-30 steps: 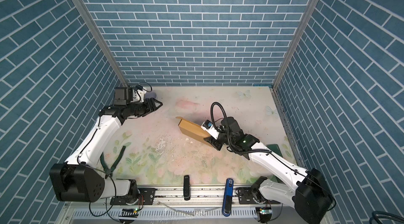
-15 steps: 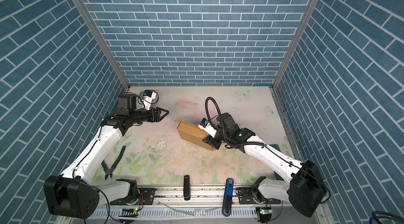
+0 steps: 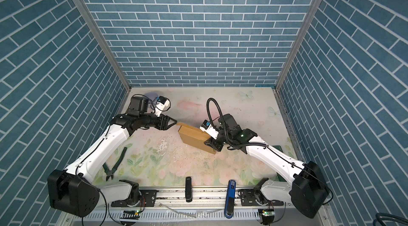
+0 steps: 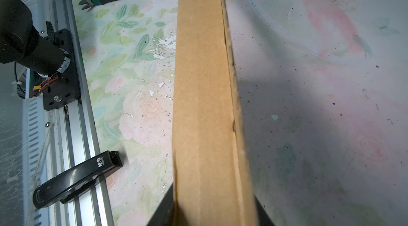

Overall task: Fold the paper box
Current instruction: 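Move the open left gripper to the box end nearest it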

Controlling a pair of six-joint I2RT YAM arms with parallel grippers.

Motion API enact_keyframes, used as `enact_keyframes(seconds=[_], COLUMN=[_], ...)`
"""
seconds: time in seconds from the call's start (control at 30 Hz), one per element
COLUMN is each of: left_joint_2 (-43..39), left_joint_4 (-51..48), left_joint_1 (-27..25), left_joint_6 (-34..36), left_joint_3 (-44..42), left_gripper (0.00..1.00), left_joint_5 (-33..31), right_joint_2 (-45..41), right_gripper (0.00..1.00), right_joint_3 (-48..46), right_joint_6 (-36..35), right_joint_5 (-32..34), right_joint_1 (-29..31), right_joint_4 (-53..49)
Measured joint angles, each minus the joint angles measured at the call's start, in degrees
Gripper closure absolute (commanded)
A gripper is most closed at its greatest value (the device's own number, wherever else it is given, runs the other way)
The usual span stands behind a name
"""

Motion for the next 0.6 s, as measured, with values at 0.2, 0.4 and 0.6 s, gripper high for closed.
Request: enact_keyframes(seconds=[0.2, 0.4, 0.6], left_joint_2=[0.1, 2.2, 3.5], left_joint_4=[-2.5, -4.5, -5.1], left_joint_1=[-1.1, -2.0, -2.0], left_joint_6=[3.8, 7.3, 8.8], left_joint_3=[1.3, 2.2, 2.2], left_gripper=[0.4, 0.43, 0.44], left_joint_5=[-0.9, -1.2, -1.2], right_joint_2=[0.0, 0.0, 0.0], right_gripper=[0.73, 0.73, 0.73], right_joint_3=[0.0, 0.0, 0.0], right_joint_6=[0.0, 0.0, 0.0], right_joint_5=[-0.3, -0.3, -0.4], right_joint_1=[0.0, 0.0, 0.0], right_joint_4=[-0.2, -0.6, -1.0])
